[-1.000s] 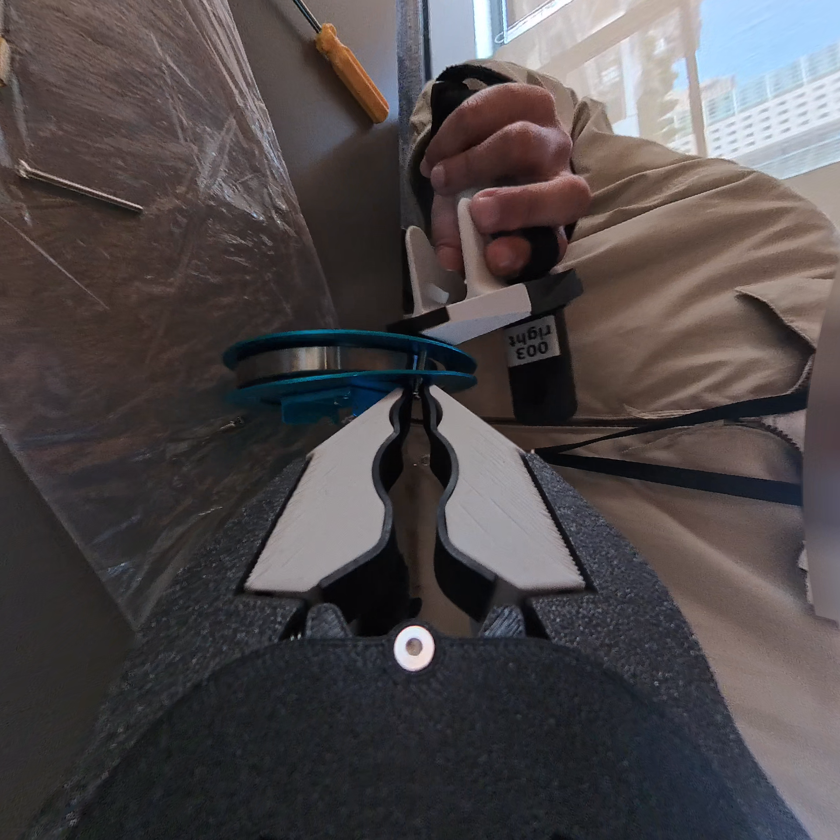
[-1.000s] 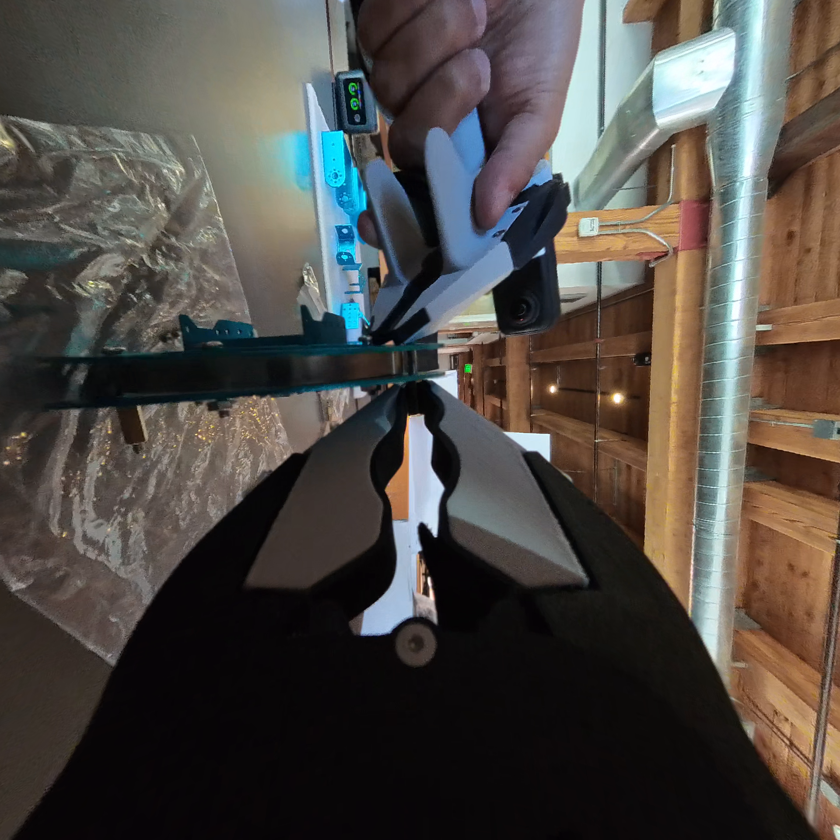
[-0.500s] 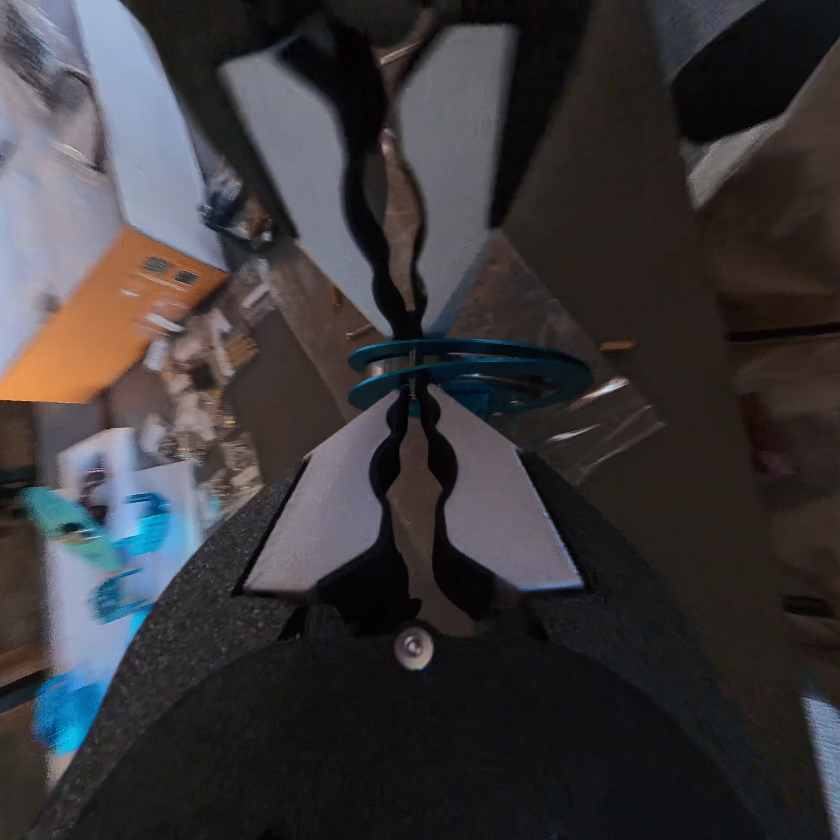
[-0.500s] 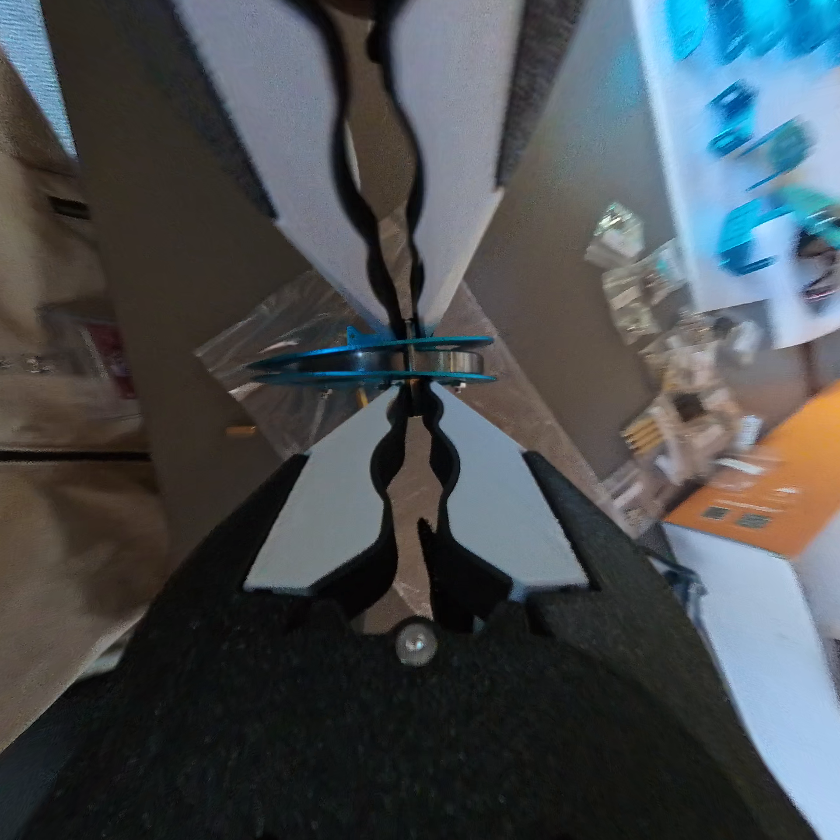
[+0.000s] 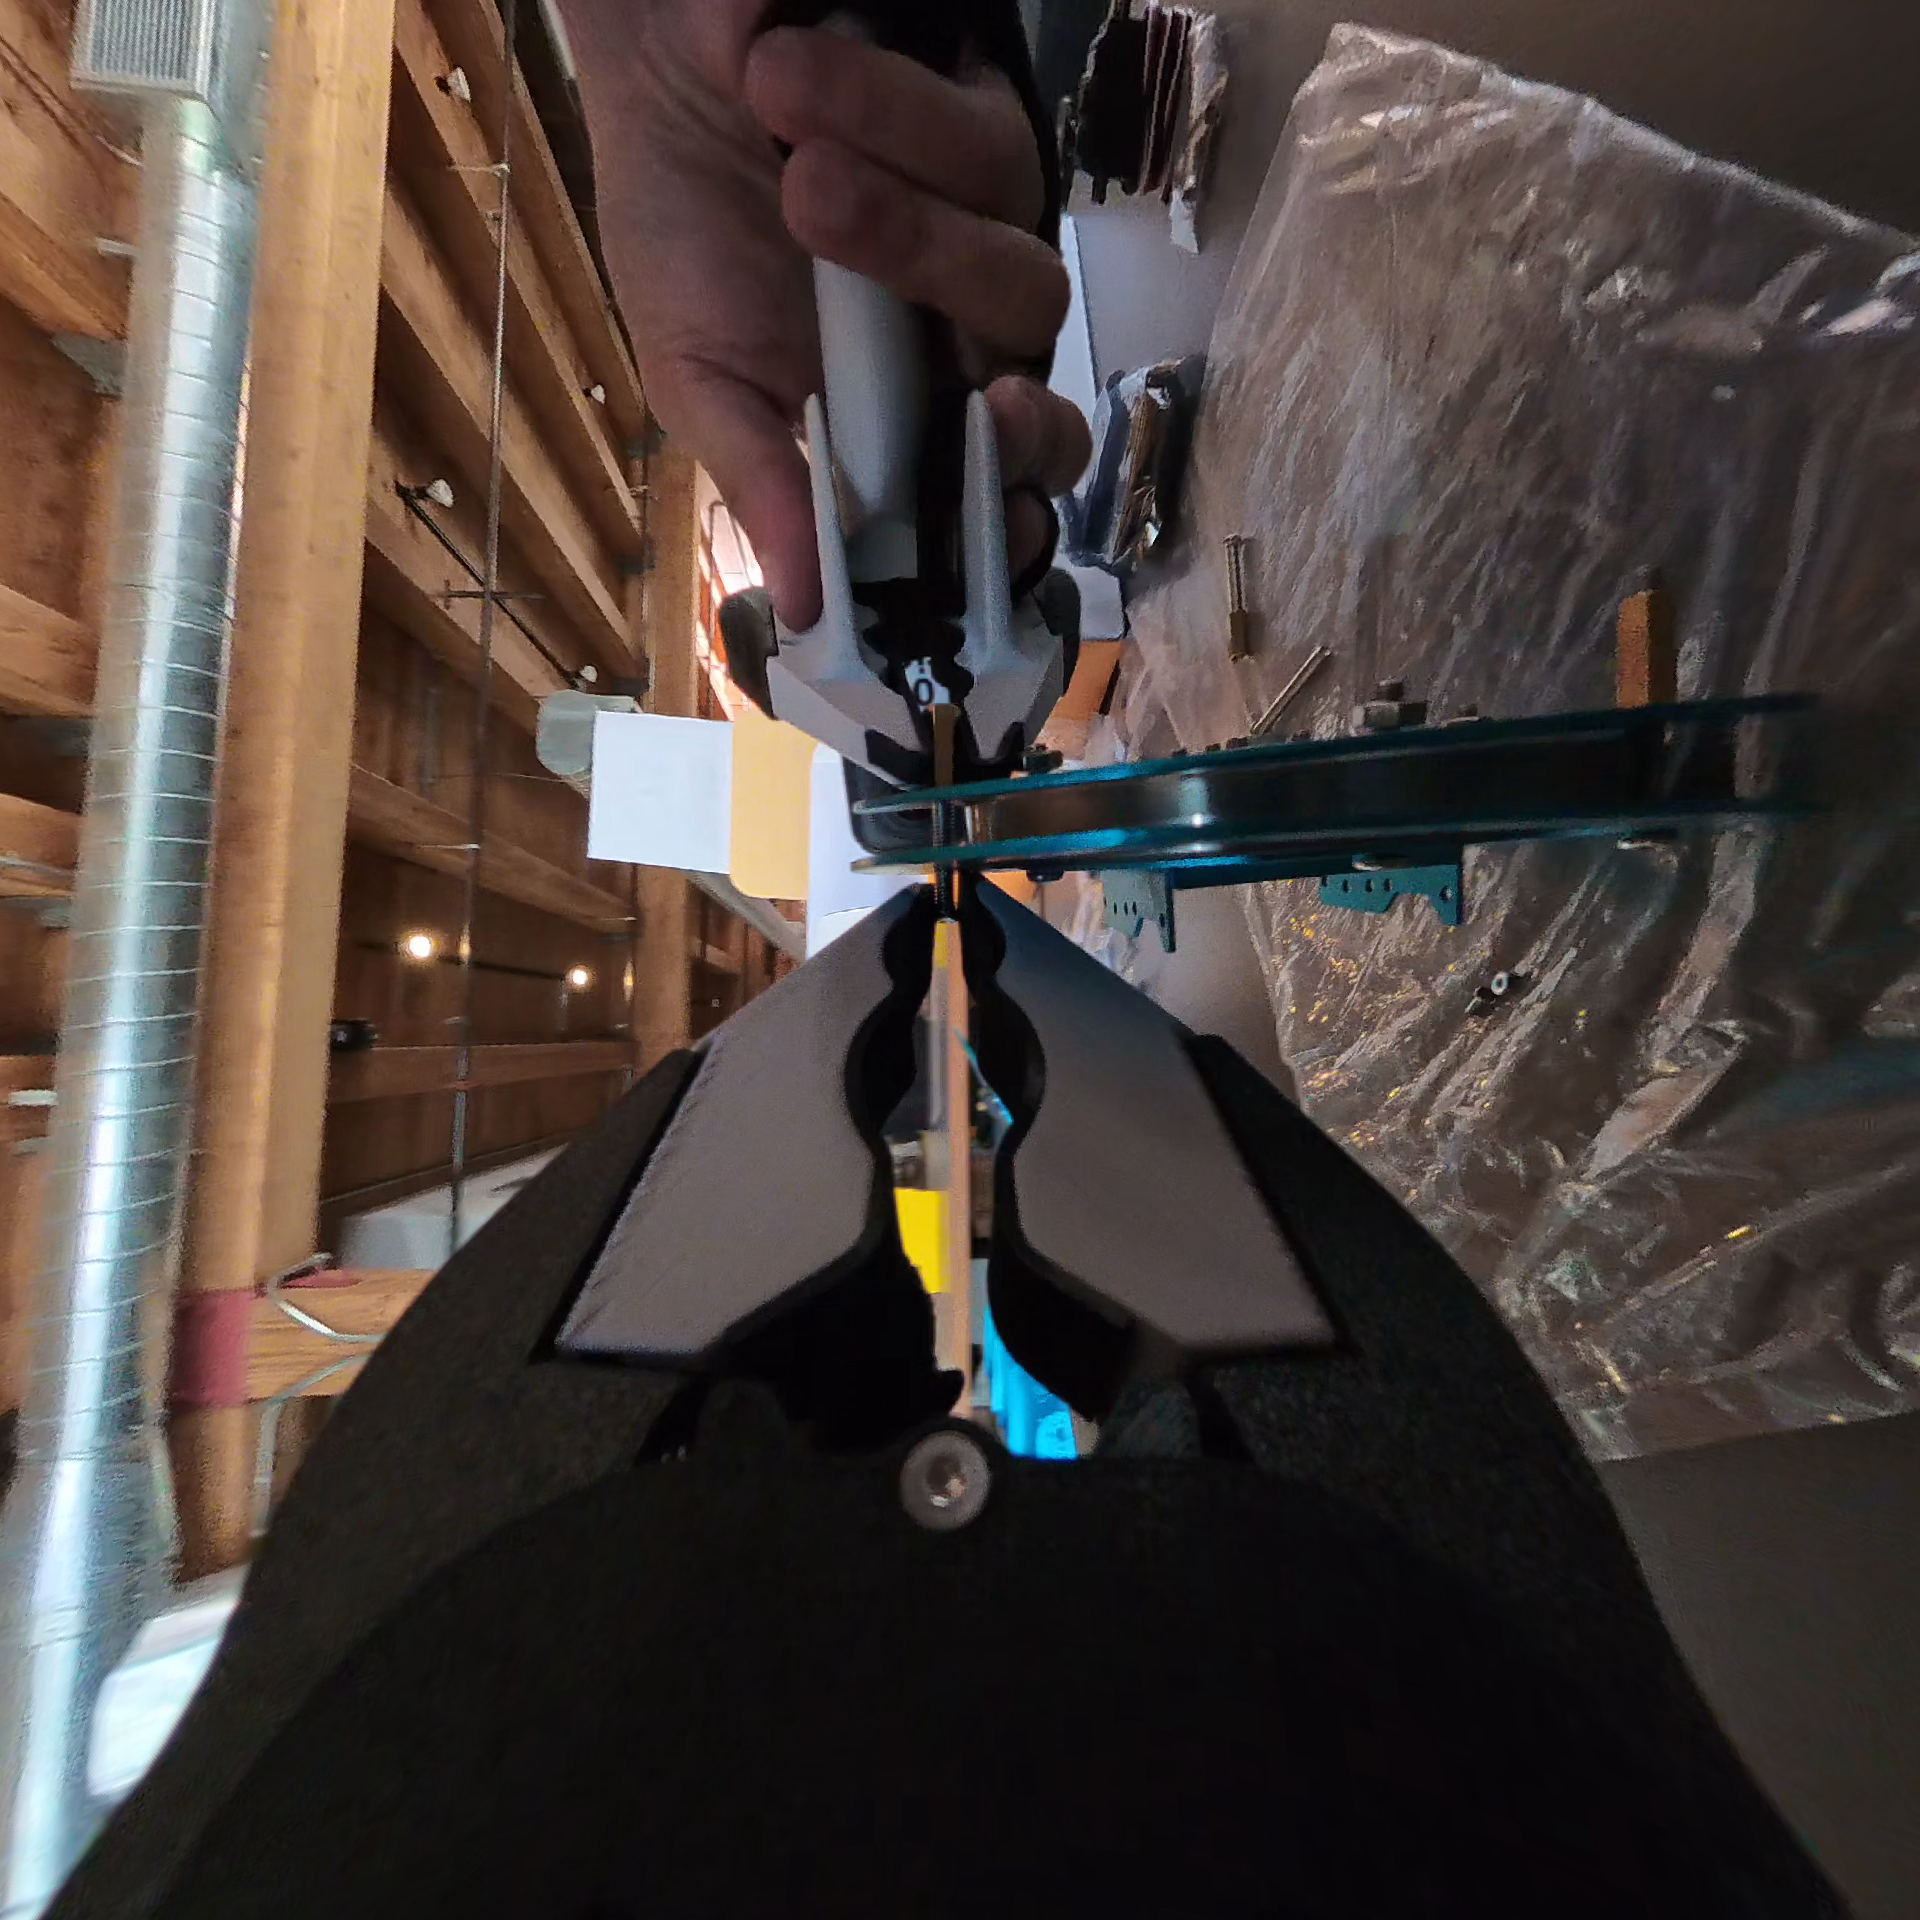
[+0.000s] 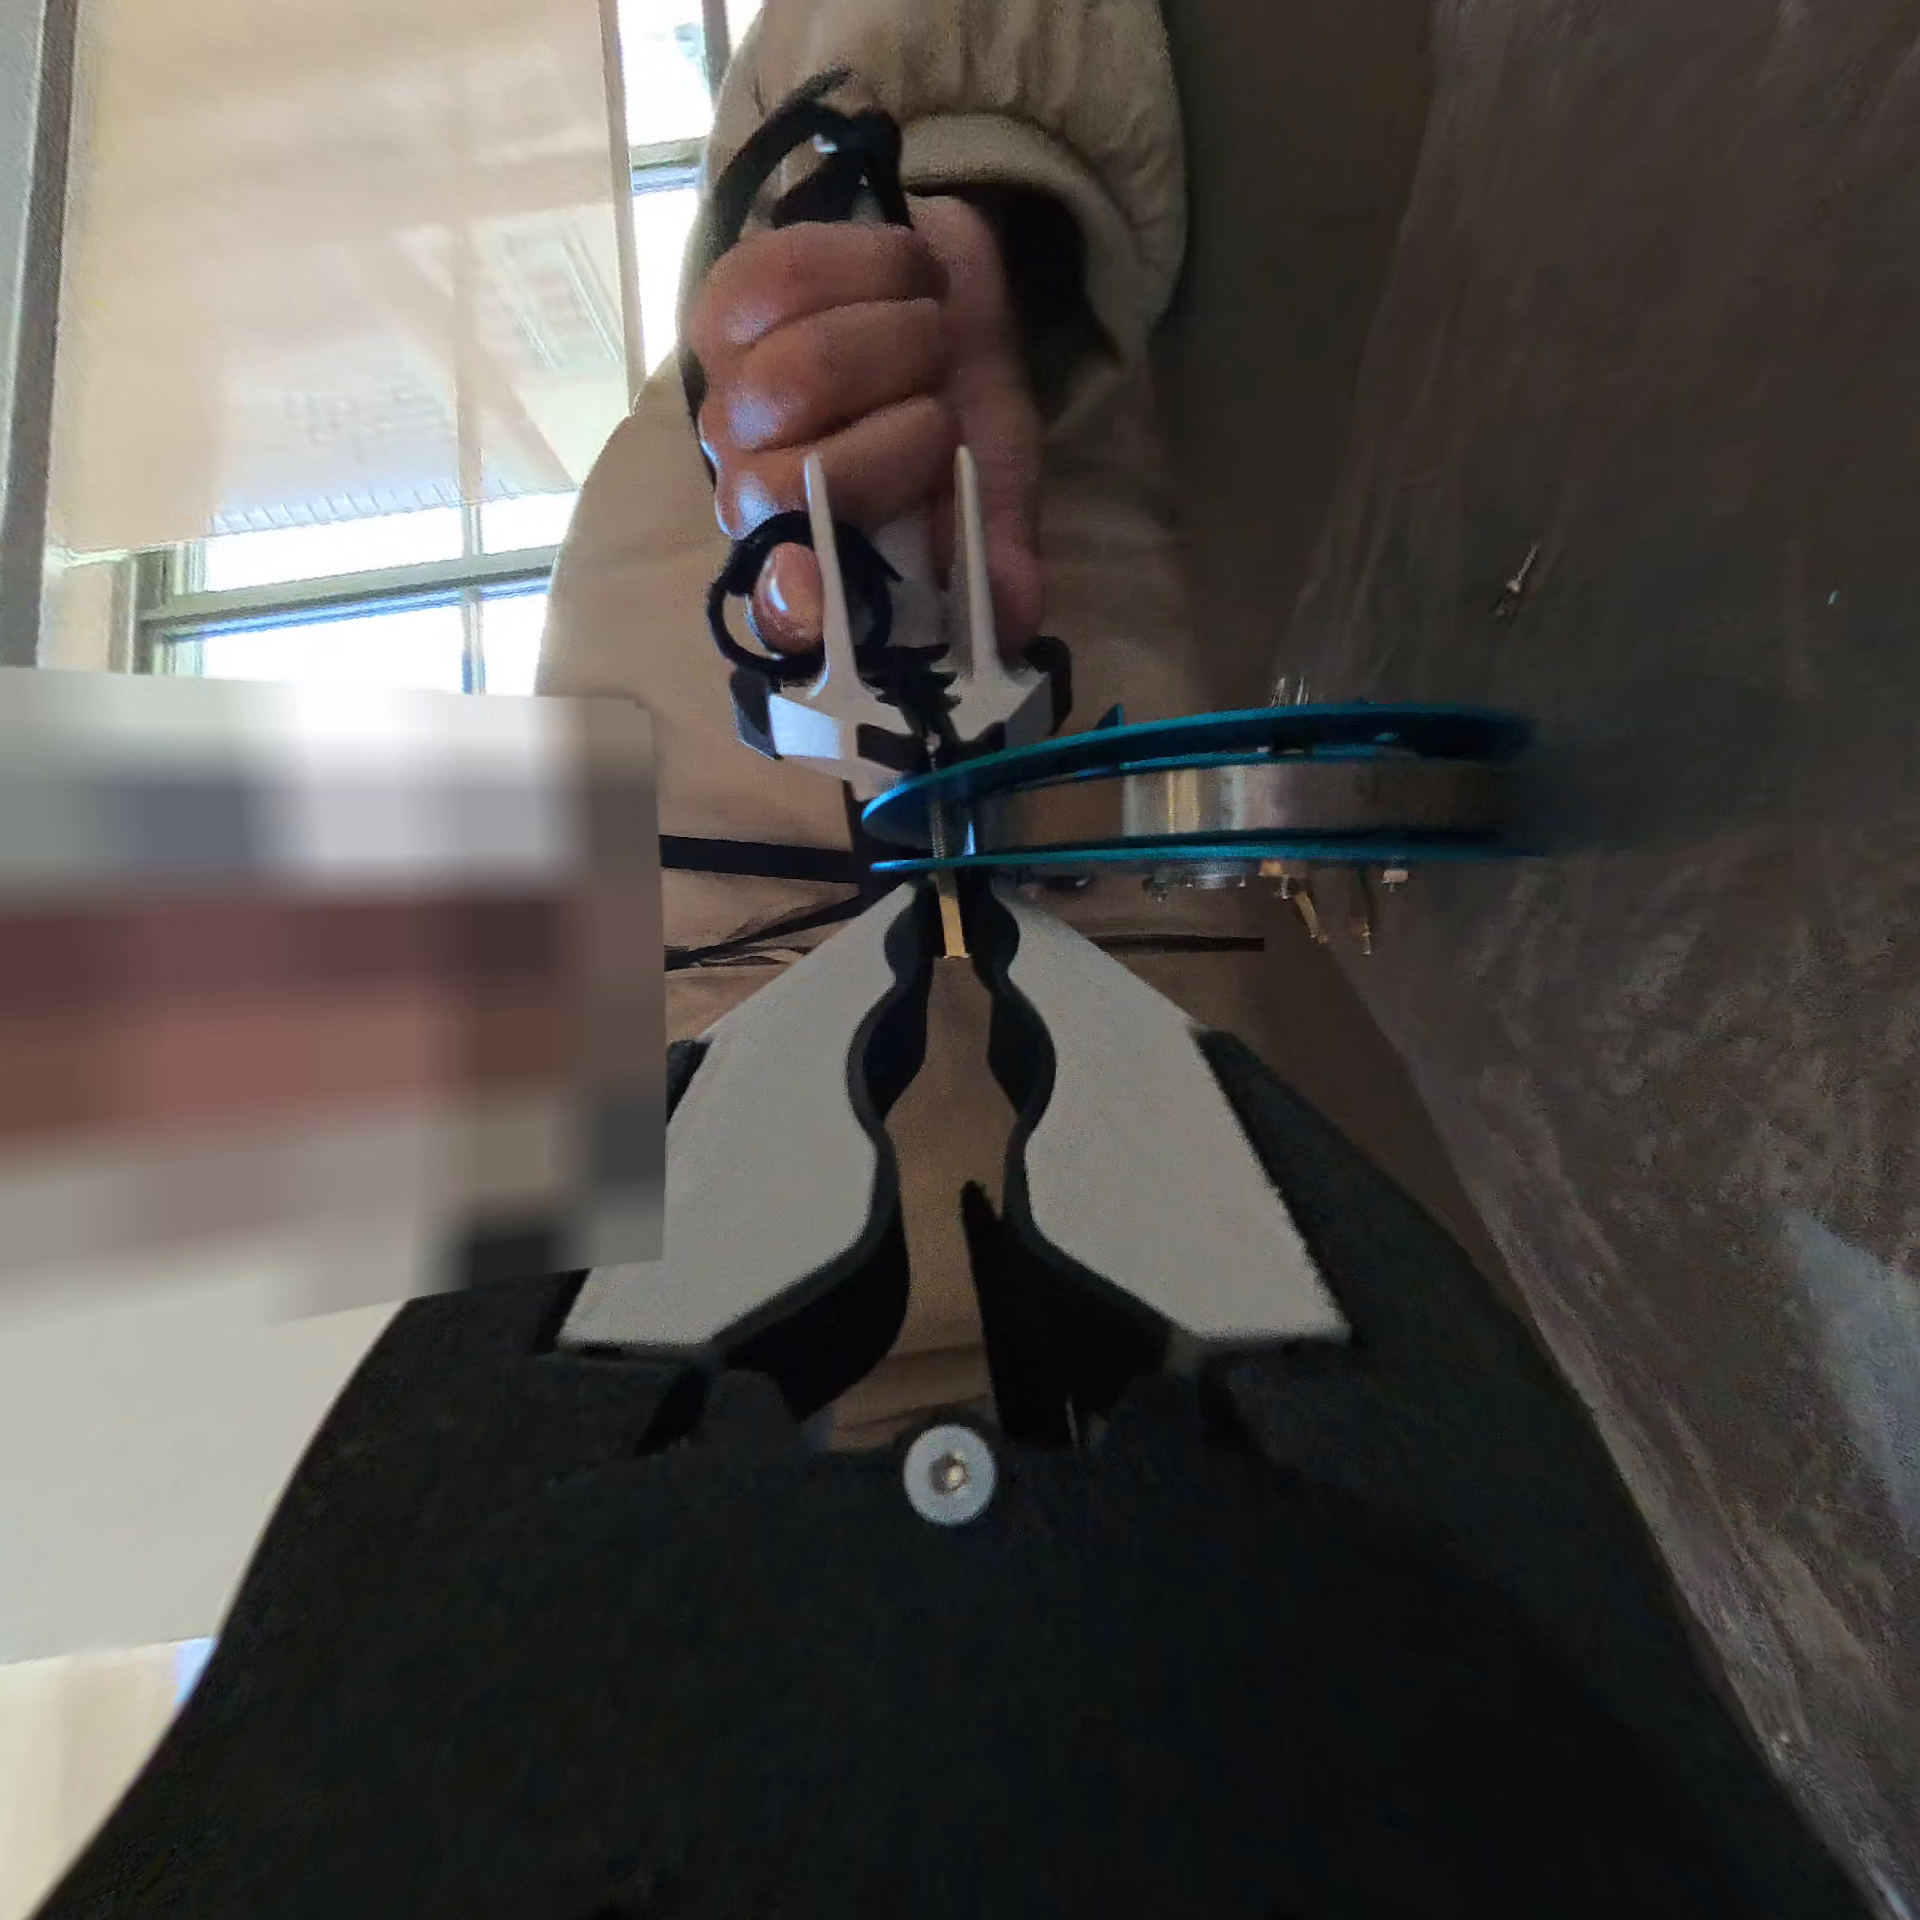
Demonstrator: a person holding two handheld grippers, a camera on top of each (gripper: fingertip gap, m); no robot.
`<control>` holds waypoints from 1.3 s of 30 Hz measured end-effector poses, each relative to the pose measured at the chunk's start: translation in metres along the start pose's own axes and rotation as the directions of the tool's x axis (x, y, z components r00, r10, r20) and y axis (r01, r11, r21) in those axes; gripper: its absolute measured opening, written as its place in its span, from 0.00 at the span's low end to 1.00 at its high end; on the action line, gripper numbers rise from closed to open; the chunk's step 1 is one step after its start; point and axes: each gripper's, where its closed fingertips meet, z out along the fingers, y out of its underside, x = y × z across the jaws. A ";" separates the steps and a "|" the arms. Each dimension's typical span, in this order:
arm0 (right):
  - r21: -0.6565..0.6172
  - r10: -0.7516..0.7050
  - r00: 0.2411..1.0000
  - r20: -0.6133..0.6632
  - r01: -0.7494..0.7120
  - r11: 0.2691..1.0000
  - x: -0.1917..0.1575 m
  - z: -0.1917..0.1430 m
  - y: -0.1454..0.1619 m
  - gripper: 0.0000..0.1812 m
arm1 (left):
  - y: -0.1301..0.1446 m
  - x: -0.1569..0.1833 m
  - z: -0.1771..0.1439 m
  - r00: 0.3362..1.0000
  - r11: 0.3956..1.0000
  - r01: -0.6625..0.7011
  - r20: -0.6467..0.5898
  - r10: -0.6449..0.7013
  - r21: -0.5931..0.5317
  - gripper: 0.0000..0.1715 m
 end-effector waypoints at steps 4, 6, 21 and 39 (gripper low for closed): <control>0.012 -0.072 0.996 -0.057 0.073 0.997 0.002 -0.002 -0.002 0.03 | 0.002 0.002 0.004 0.993 0.996 0.095 -0.072 -0.094 0.002 0.01; 0.035 -0.132 0.982 -0.132 0.138 0.990 0.004 -0.004 -0.003 0.03 | 0.002 0.003 0.005 0.968 0.981 0.193 -0.166 -0.191 -0.004 0.02; -0.765 -0.276 -0.720 -0.636 0.545 0.342 -0.014 -0.030 -0.012 0.09 | -0.001 0.015 -0.025 -0.008 0.650 0.592 -0.809 -0.587 -0.477 0.01; -0.919 0.030 -0.995 -0.093 0.098 0.382 0.001 -0.025 -0.025 0.09 | -0.009 0.008 -0.027 -0.638 0.397 0.465 -0.610 -0.470 -0.791 0.02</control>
